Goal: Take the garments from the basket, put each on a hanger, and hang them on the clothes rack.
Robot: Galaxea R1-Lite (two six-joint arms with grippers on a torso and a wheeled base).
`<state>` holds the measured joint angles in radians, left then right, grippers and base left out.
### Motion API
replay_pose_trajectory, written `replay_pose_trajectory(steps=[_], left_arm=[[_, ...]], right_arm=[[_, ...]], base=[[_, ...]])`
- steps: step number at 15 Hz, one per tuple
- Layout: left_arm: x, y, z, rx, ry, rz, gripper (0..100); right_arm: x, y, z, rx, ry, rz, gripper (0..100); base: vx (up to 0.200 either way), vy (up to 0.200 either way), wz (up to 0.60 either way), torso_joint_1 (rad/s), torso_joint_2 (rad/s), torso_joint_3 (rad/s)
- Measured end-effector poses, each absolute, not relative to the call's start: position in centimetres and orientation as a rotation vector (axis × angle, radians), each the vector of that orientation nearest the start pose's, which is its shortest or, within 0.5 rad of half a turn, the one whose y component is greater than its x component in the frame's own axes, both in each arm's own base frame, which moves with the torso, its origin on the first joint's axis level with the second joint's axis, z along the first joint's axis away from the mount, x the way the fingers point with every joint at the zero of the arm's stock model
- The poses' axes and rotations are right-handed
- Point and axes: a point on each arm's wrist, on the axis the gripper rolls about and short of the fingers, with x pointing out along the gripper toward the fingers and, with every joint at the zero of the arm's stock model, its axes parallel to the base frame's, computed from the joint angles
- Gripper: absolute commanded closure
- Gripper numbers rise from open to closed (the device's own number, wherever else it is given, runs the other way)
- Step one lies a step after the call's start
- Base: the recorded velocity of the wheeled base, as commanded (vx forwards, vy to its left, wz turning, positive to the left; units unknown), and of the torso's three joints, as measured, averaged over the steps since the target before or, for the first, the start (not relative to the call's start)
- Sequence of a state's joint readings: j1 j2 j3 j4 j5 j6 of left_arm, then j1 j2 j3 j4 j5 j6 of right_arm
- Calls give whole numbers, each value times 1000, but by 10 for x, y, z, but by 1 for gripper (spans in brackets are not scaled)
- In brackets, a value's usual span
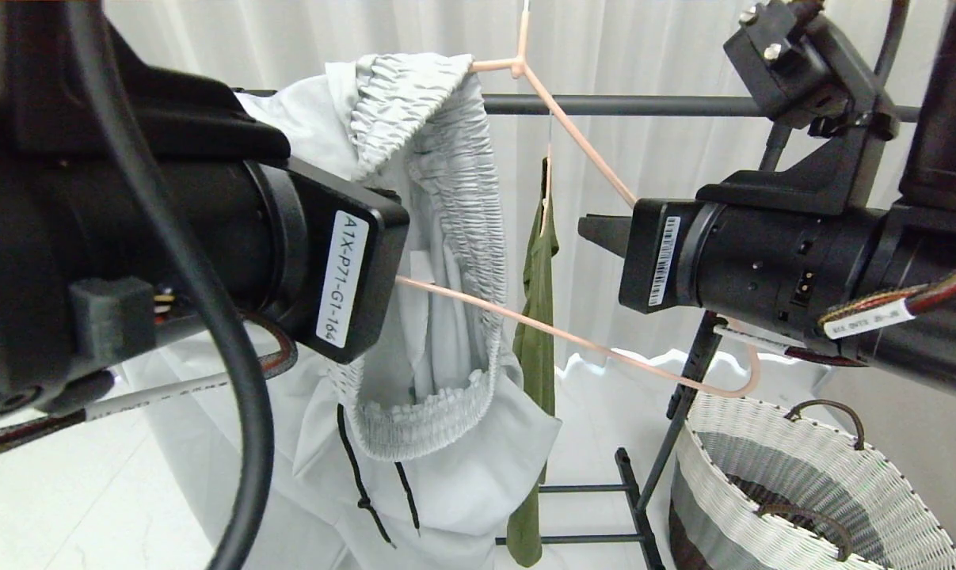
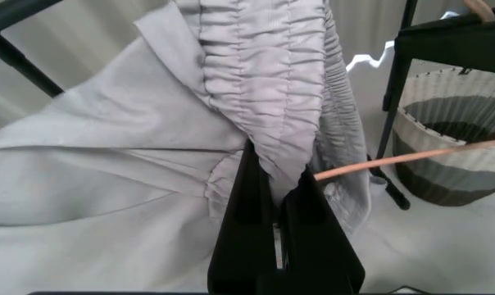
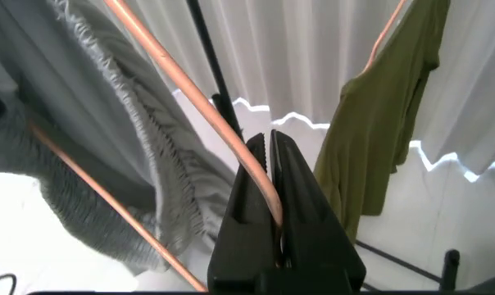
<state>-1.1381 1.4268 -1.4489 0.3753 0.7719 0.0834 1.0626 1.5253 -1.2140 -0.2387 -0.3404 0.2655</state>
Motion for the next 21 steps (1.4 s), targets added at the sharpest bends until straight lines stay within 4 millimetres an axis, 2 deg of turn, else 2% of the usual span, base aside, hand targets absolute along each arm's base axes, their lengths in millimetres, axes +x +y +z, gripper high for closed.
replay_pose_trajectory(steps=[4, 10, 15, 18, 19, 21], left_arm=[[112, -204, 350, 280, 124, -369, 100], [114, -212, 339, 296, 139, -404, 100], [110, -201, 330, 319, 154, -405, 100], [109, -197, 333, 319, 138, -403, 100], [109, -197, 333, 319, 132, -400, 0], [111, -197, 334, 320, 119, -394, 0]], right_arm=[[127, 247, 312, 230, 118, 736, 100], [121, 258, 308, 247, 99, 770, 100], [126, 258, 308, 247, 87, 741, 100], [127, 258, 311, 256, 57, 740, 100], [127, 258, 311, 249, 46, 741, 100], [126, 259, 313, 240, 18, 745, 100]], base=[[0, 0, 0, 0, 0, 0], [0, 0, 0, 0, 0, 0], [0, 0, 0, 0, 0, 0], [0, 0, 0, 0, 0, 0], [0, 0, 0, 0, 0, 0], [0, 0, 0, 0, 0, 0]])
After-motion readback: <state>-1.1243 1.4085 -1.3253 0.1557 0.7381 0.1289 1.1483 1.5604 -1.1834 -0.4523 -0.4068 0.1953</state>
